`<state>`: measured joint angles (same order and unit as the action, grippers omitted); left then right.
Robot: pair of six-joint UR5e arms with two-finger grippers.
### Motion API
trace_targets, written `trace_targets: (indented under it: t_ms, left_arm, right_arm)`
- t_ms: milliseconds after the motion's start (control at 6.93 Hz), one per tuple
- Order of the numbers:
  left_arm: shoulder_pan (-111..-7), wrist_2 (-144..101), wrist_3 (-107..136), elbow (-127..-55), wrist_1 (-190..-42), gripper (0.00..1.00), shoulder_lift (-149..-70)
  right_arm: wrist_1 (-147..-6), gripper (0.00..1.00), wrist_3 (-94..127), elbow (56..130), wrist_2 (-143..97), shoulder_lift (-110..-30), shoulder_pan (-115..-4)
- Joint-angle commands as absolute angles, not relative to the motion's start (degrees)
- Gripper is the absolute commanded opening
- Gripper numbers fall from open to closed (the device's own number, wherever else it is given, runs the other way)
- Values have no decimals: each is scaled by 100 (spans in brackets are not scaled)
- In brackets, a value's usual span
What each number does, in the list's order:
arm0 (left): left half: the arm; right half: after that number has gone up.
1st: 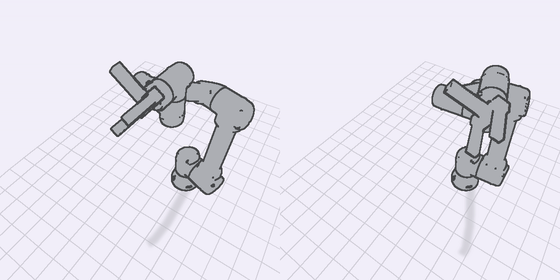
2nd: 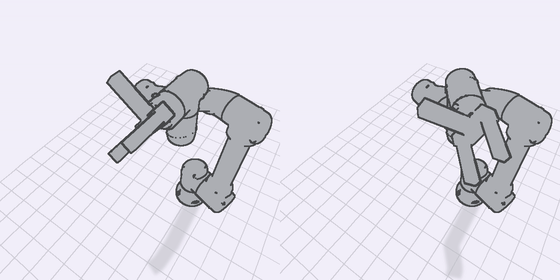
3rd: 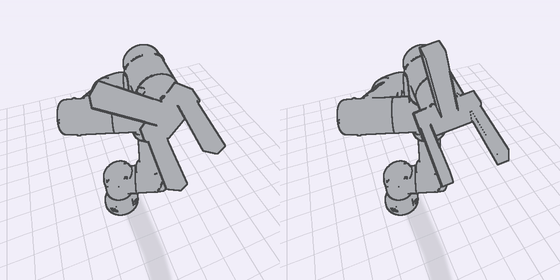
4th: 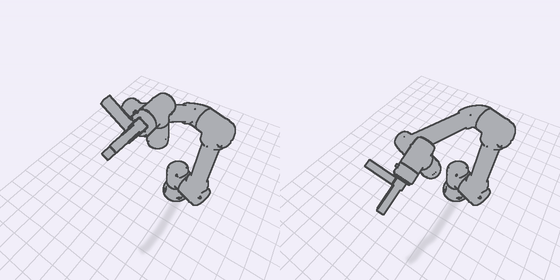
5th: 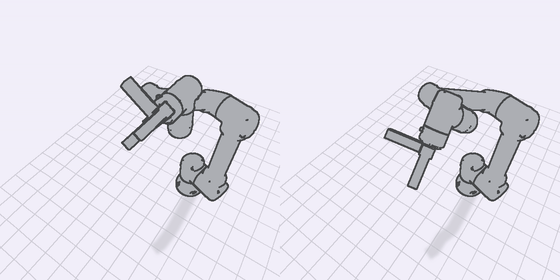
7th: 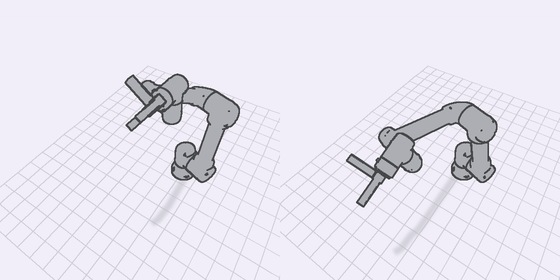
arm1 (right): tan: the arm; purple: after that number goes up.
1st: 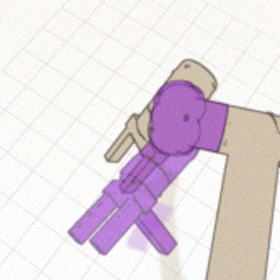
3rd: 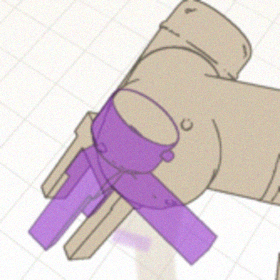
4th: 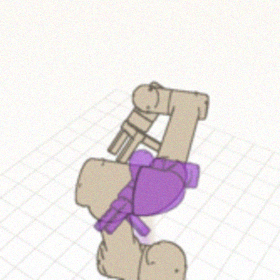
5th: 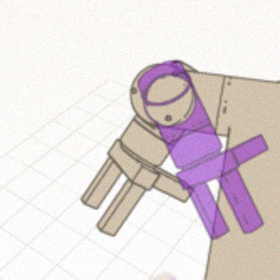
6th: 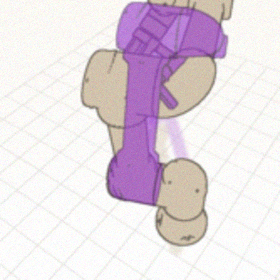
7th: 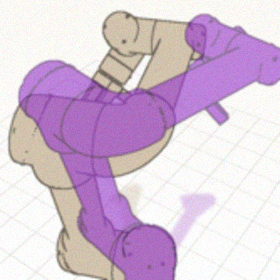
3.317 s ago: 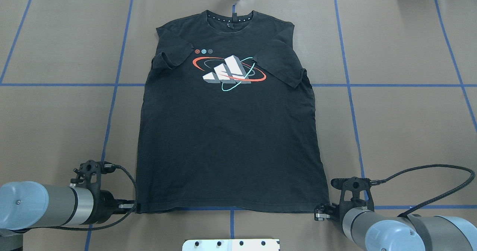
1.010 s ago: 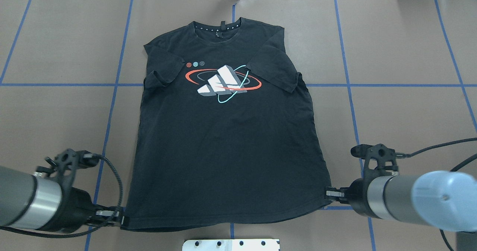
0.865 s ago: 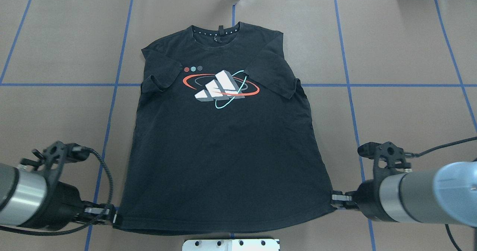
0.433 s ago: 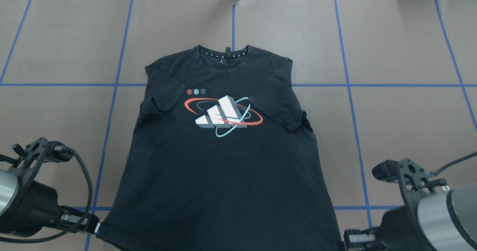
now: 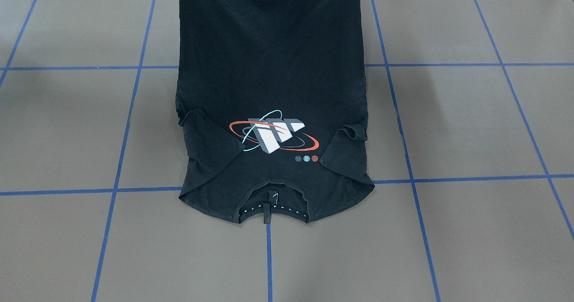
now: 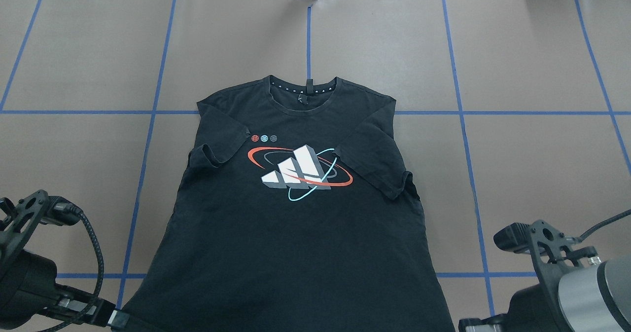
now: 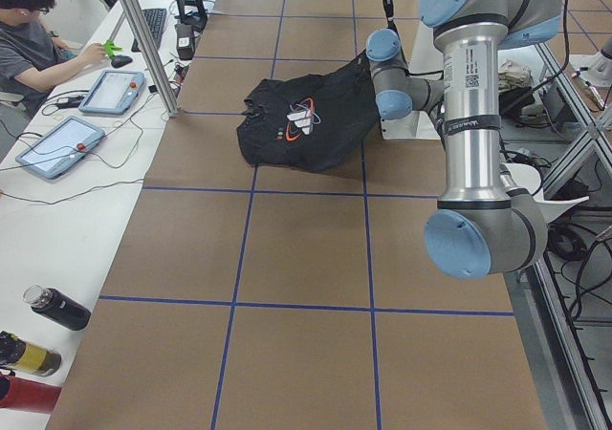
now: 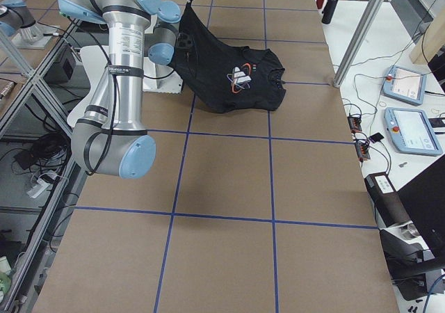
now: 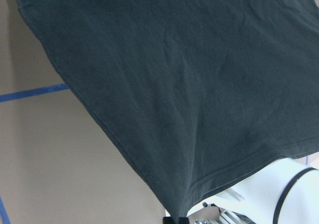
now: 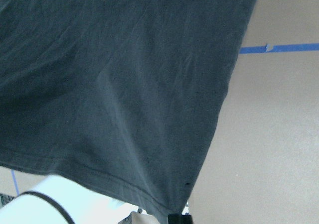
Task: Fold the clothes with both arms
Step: 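Lift the hem with both grippers and fold it toward the collar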
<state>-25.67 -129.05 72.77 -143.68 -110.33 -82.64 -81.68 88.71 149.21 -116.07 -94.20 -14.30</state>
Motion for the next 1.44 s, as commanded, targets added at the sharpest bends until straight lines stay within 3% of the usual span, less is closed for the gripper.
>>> trace_targets:
  t_ms: [0,433,1010,1298]
  left_arm:
    - [-2898,-12580,7295,-13855,-10978,0,-8672]
    - [-3969,-11945,7330,-12747,-10951,0,-9614]
    - [-4903,-11603,7321,-12043,-10951,0,-10404]
    - [-4904,-11339,7251,-11253,-10969,0,-10984]
  right_arm:
    - [-8350,0,8859,14374,-11269,-9108,-2035]
    - [-8350,0,8781,12669,-10934,-7835,-3108]
    - [-8358,0,8517,11928,-11021,-6953,-4331]
    - [-8358,0,8218,11490,-11048,-6743,-4596]
